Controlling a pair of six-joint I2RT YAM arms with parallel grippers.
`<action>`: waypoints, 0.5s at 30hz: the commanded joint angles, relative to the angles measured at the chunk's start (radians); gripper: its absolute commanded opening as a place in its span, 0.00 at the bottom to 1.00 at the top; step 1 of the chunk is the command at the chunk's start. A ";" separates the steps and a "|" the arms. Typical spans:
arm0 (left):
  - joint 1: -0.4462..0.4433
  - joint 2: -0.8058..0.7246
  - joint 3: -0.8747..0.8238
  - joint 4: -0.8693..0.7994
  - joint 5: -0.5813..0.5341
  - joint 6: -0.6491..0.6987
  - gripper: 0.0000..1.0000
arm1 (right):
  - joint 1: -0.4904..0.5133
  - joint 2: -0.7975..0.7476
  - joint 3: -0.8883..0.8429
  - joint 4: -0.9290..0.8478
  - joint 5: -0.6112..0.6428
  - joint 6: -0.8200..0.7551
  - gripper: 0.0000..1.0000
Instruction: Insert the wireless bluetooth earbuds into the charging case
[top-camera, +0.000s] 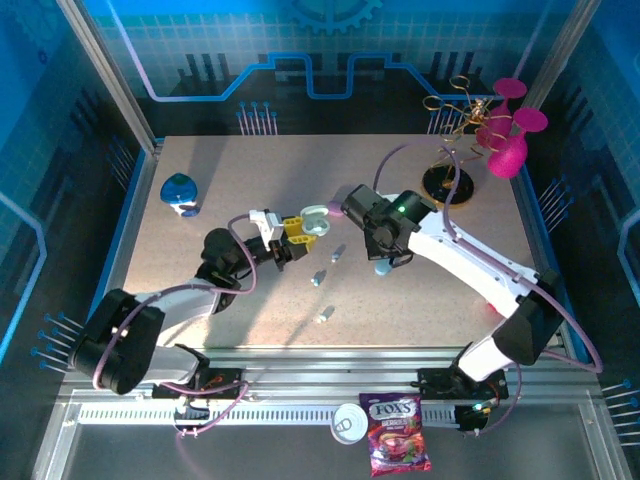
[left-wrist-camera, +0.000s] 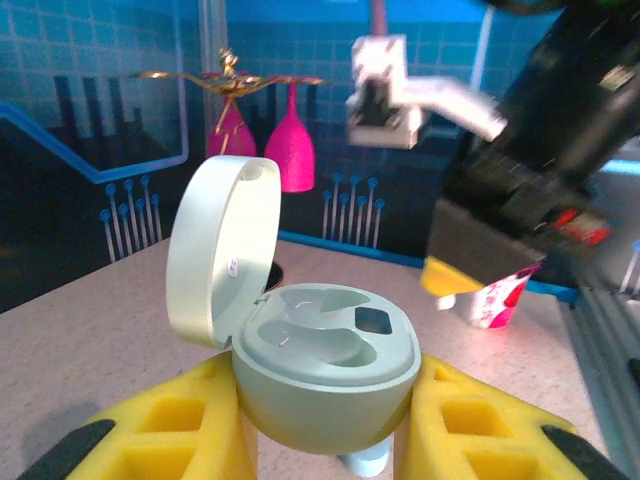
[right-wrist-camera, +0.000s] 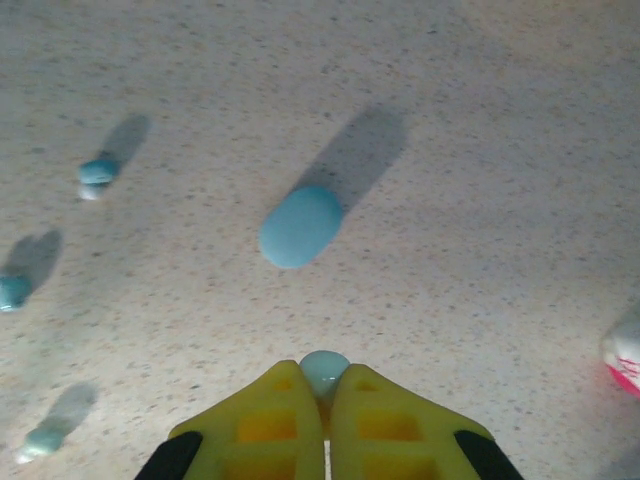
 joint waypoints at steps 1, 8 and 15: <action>-0.023 0.049 0.027 0.039 -0.072 0.098 0.19 | 0.027 -0.041 0.038 0.057 -0.064 -0.022 0.05; -0.090 0.133 0.061 -0.004 -0.153 0.203 0.19 | 0.051 -0.052 0.078 0.151 -0.161 -0.058 0.05; -0.140 0.146 0.093 -0.058 -0.174 0.253 0.18 | 0.063 -0.015 0.114 0.208 -0.226 -0.087 0.05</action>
